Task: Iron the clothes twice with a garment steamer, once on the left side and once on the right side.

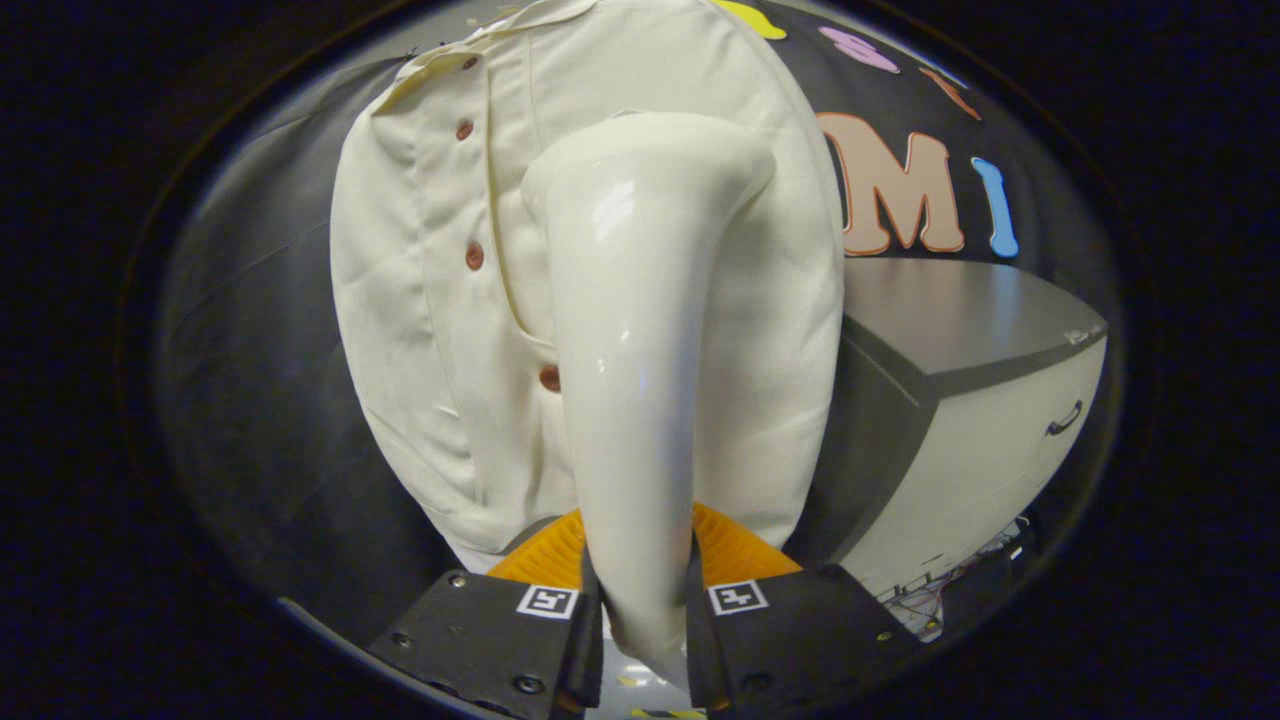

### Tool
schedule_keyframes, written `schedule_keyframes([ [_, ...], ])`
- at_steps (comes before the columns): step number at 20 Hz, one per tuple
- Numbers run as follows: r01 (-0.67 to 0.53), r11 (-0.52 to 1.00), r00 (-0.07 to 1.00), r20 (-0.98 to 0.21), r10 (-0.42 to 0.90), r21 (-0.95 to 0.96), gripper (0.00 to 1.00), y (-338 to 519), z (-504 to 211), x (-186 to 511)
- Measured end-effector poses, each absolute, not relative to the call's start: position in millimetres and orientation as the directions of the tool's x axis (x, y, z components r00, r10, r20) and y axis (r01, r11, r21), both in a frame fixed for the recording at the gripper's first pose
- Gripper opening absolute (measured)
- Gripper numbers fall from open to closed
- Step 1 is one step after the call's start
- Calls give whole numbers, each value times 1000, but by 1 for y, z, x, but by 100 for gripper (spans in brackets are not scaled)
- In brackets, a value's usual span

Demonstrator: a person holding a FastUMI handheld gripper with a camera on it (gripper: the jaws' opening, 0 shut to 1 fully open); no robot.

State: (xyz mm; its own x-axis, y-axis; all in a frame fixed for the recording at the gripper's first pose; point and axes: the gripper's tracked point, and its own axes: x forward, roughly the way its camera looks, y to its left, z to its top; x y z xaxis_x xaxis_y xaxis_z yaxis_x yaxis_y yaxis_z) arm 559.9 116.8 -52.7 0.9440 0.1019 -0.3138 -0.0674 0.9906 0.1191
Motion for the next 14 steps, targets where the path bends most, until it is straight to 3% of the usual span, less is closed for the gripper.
schedule_keyframes([
  [7,-50,983,910,-397,117,175,33,120,-102,543],
  [14,7,974,906,-414,90,227,33,114,-105,507],
])
